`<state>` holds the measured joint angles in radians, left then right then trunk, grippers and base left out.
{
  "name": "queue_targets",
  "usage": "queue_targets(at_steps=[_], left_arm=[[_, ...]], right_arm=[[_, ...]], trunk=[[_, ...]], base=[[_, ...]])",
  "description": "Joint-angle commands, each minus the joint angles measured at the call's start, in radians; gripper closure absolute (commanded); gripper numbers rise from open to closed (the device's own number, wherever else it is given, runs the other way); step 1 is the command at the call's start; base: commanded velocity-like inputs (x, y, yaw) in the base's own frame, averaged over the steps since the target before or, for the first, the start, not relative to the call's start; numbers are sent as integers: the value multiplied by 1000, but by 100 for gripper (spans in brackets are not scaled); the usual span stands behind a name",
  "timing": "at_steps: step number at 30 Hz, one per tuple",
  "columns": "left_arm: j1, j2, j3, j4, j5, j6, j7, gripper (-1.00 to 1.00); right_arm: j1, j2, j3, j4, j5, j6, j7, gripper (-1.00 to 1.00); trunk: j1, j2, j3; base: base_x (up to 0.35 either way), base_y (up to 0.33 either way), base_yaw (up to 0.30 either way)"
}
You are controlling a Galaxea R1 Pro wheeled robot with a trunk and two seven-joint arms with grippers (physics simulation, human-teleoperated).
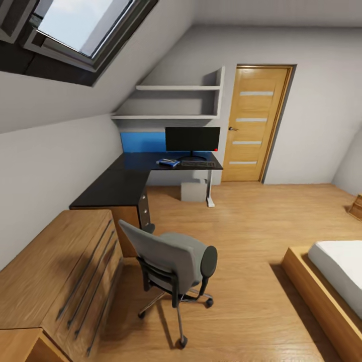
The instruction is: In the bedroom, organize the workspace by keeping the computer under the desk, ensuring the monitor is on the desk, placing the keyboard on the desk next to the monitor, placing the mouse on the desk next to the keyboard, moving the folder from the swivel chair onto the desk next to the mouse, stacking the notebook on top of the folder with the pen on top of the notebook, and positioning the swivel chair next to the desk.
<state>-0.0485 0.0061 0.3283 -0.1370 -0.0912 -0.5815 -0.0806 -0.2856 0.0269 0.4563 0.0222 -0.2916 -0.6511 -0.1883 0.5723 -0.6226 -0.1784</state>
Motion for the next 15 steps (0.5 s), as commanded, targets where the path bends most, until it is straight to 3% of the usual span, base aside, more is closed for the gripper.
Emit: queue_targets(at_steps=[1,11,15], left_arm=[[-1,0,9,1,-10,-3,-4,-100],[-1,0,6,1,-14,-3,-4,-100],[-1,0,6,1,-15,-4,-4,-100]], right_arm=[[-1,1,9,2,-4,-3,-5,-100],[-1,2,10,2,-4,-3,-5,-100],[-1,4,10,2,-4,-2,-5,-100]], trunk=[[0,-1,-1],[0,-1,3],[0,-1,3]], base=[[0,5,-268],[0,2,-264],[0,0,-130]])
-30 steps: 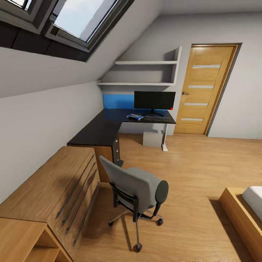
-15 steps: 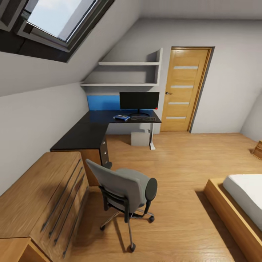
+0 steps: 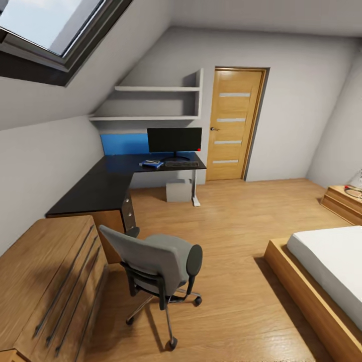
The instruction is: In the bedroom, organize the workspace by keeping the computer under the desk, ensuring the monitor is on the desk, placing the keyboard on the desk next to the monitor, placing the mouse on the desk next to the keyboard, moving the folder from the swivel chair onto the desk next to the mouse, stacking the notebook on top of the folder with the pen on top of the notebook, and positioning the swivel chair next to the desk.
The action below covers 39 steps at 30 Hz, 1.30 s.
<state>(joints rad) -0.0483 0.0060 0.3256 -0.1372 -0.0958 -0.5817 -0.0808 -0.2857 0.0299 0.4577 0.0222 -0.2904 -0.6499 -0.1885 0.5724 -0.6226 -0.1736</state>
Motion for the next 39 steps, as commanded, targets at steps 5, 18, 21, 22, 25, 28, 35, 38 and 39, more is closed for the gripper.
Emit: queue_targets(at_steps=[5,18,21,22,25,28,35,38,39], left_arm=[[-1,0,9,1,-10,-3,-3,-100],[-1,0,9,1,-9,-3,-3,-100],[-1,0,10,1,-8,-3,-3,-100],[-1,0,10,1,-8,-3,-3,-100],[-1,0,10,1,-6,-3,-3,-100],[-1,0,11,1,-5,-3,-2,-100],[-1,-2,12,-1,-4,-4,-2,-100],[-1,-3,12,-1,-4,-4,-2,-100],[-1,-3,12,-1,-4,-4,-2,-100]], right_arm=[[-1,3,9,2,-3,-2,-5,-100],[-1,10,12,2,-2,2,-4,-100],[-1,11,12,2,-1,2,-3,-100],[-1,11,13,2,-1,2,-3,-100],[-1,11,13,1,-2,2,-3,-100],[-1,11,13,1,-2,3,-3,-100],[-1,10,12,1,-2,0,-1,-100],[-1,11,12,1,-3,-2,7,-100],[-1,11,12,1,-3,-2,11,-100]], trunk=[[0,-1,-1],[0,-1,-1],[0,-1,-1],[0,-1,-1],[0,-1,-1],[0,-1,-1],[0,-1,-1],[0,-1,-1],[0,-1,-1]], base=[[0,0,-45],[-102,98,-7],[-34,30,-1],[-21,19,0],[-10,9,0],[-5,4,0],[-1,1,0],[0,0,0],[0,0,0]])
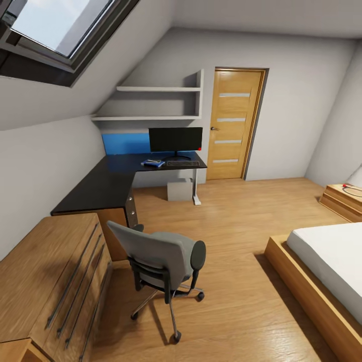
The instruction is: In the bedroom, organize the workspace by keeping the computer under the desk, ensuring the monitor is on the desk, placing the keyboard on the desk next to the monitor, placing the mouse on the desk next to the keyboard, moving the folder from the swivel chair onto the desk next to the mouse, stacking the notebook on top of the folder with the pen on top of the notebook, and positioning the swivel chair next to the desk.
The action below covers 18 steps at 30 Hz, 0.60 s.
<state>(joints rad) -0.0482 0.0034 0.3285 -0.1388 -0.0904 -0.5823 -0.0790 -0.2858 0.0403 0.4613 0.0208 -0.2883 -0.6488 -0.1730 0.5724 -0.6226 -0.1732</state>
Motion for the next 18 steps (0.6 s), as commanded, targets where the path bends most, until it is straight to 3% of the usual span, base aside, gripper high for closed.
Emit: queue_targets(at_steps=[1,10,17,18], left_arm=[[-1,0,9,1,-9,-3,-4,-100],[-1,-1,9,1,-8,3,1,-100],[-1,-24,11,-9,-7,96,4,-100],[-1,-38,11,-31,-7,111,5,-100]], right_arm=[[-1,0,8,2,-5,-4,0,-100],[-1,0,7,1,-5,-5,44,-100],[-1,2,10,1,-6,-1,45,-100],[-1,2,9,-4,-6,-1,44,-100]], trunk=[[0,-1,-2],[4,-8,-5],[31,-57,-27],[35,-64,-30]], base=[[0,0,0],[0,0,0],[0,0,0],[0,0,0]])
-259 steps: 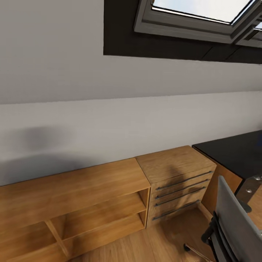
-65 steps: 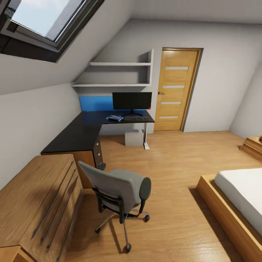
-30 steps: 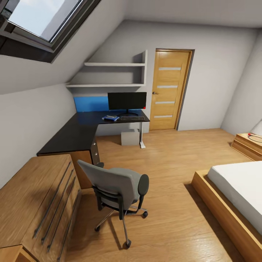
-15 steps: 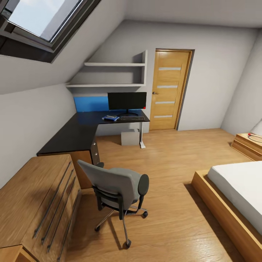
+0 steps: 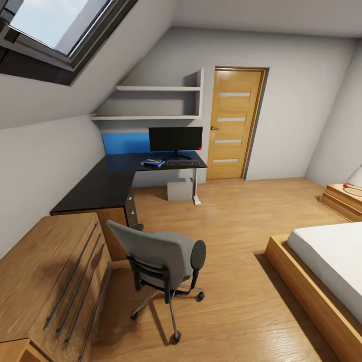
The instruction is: In the bedroom, organize the workspace by keeping the computer under the desk, ensuring the monitor is on the desk, placing the keyboard on the desk next to the monitor, placing the mouse on the desk next to the keyboard, moving the folder from the swivel chair onto the desk next to the mouse, stacking the notebook on top of the folder with the pen on top of the notebook, and positioning the swivel chair next to the desk.
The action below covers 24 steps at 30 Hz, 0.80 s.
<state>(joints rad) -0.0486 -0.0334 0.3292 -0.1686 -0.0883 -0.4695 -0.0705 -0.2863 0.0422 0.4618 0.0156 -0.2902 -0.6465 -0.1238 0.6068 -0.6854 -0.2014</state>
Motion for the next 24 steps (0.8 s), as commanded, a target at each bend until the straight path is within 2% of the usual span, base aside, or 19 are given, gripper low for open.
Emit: queue_targets(at_steps=[1,6,10,15,16,19,24], left_arm=[[0,-4,10,-9,-9,1,-3,-100],[0,-18,10,-78,-10,17,-3,-100],[0,-35,9,-160,-11,56,-1,-100],[0,-57,7,-273,-13,150,17,-100],[0,-68,6,-307,-14,184,22,-100],[-1,-82,5,-349,-14,228,26,-100],[-36,-96,4,-401,-14,282,32,-100]], right_arm=[[-1,1,8,-3,-4,-2,-6,-100],[-1,1,8,-70,-4,5,-10,-100],[-1,13,7,-128,-4,40,-11,-100],[-2,40,5,-206,-3,116,-11,-100],[-2,47,5,-240,-3,140,-11,-100],[-2,57,5,-293,-2,171,-15,-100],[-4,91,5,-399,3,251,-81,-100]], trunk=[[4,-9,-5],[23,-44,-20],[39,-72,-33],[58,-107,-49],[62,-114,-52],[73,-135,-61],[92,-170,-77]], base=[[0,0,0],[0,0,0],[0,0,0],[0,0,0],[0,0,0],[0,0,0],[0,0,0]])
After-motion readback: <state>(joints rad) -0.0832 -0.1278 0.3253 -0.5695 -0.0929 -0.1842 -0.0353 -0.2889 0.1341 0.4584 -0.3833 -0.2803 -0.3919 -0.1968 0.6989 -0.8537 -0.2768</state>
